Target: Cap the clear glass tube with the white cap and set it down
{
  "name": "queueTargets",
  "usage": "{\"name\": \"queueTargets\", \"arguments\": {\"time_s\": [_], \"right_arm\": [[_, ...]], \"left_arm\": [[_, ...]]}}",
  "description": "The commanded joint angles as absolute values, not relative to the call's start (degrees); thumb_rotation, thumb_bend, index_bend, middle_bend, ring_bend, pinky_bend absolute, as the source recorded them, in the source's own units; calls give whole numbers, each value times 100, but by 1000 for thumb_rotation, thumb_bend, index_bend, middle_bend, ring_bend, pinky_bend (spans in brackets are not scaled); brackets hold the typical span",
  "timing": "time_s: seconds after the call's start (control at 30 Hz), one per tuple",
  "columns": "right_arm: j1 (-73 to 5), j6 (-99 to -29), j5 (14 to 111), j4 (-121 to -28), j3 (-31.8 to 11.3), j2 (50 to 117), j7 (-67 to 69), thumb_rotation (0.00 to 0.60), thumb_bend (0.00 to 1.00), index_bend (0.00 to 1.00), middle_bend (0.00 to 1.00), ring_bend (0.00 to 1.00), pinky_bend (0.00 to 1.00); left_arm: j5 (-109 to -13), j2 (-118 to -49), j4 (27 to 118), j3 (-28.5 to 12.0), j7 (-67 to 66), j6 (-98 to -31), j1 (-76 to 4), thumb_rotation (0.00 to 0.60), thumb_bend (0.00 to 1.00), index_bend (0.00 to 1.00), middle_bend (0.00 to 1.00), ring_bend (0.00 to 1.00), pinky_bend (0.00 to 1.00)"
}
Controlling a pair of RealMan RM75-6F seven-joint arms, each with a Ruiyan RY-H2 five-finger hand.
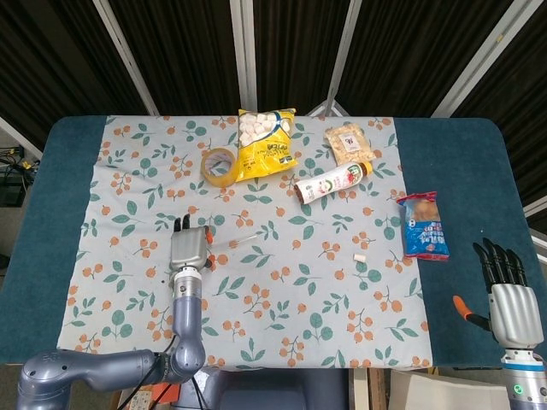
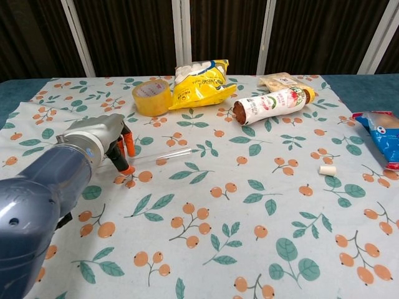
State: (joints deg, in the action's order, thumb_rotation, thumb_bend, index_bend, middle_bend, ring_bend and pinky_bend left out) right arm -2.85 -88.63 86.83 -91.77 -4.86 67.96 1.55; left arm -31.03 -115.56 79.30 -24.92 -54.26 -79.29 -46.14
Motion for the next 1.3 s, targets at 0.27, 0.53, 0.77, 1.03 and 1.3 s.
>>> {"name": "queueTargets", "arguments": {"time_s": [0.27,0.53,0.77,1.03,1.3], "right_arm": [[-283,-8870,8682,-9181,-491,6803,156,600,283,0,0,0,9],[-279,-8879,8685,-9183,-493,6805,165,600,283,0,0,0,7],[-275,-8885,8688,-9182,-491,6804,168,600,283,0,0,0,8],[-273,-8896,8713,-9188,-485,6799,152,600,283,0,0,0,9],[-264,-8923,8728,-9195,-484,6797,125,600,282,0,0,0,9]], "left_arm": [[-2961,-11653,7771,-2542,-5448,-7864,-4662,600,358,501,500,64,0],[-2969,-11692,7734,-2535,-5429,-7868,-4681,600,449,581,615,114,0],[-3298,-11619,7776,-2397,-5310,-7947,-4659,600,624,681,718,176,0],[-4244,-11230,8002,-1822,-5071,-7943,-4550,600,674,702,738,195,0],[-5630,-10542,8167,-982,-4264,-7722,-4280,600,674,704,743,199,0]]}}
